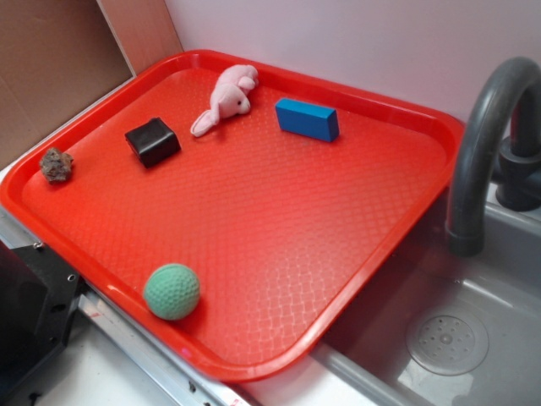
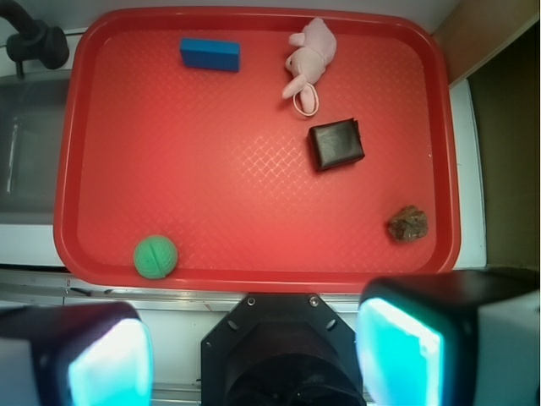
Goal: Grab the rock.
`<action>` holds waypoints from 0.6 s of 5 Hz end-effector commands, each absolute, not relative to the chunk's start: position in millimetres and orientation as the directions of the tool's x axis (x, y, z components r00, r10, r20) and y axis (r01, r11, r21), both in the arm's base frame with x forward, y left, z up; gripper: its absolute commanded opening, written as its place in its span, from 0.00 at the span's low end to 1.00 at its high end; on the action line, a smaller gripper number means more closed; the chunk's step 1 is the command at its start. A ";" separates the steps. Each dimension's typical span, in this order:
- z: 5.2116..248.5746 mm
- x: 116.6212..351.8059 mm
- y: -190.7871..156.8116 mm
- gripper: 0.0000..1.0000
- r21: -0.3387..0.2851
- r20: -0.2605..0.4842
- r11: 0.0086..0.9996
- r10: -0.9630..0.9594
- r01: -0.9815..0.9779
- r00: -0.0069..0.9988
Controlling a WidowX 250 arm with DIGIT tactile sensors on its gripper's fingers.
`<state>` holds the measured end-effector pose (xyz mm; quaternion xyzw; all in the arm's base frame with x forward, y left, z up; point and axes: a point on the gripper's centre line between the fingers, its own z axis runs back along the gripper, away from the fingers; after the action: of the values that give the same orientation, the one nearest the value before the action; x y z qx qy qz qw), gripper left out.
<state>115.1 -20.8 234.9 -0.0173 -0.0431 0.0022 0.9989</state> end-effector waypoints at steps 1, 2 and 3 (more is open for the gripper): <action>234.9 115.1 -20.8 1.00 -0.035 0.086 0.999 0.006 -0.003 0.996; 212.1 118.7 3.5 1.00 -0.068 0.140 0.967 0.253 -0.246 0.957; 190.9 127.4 27.5 1.00 -0.106 0.200 0.876 0.482 -0.471 0.853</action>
<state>125.6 25.7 186.0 -0.0238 -0.1022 0.2452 0.9638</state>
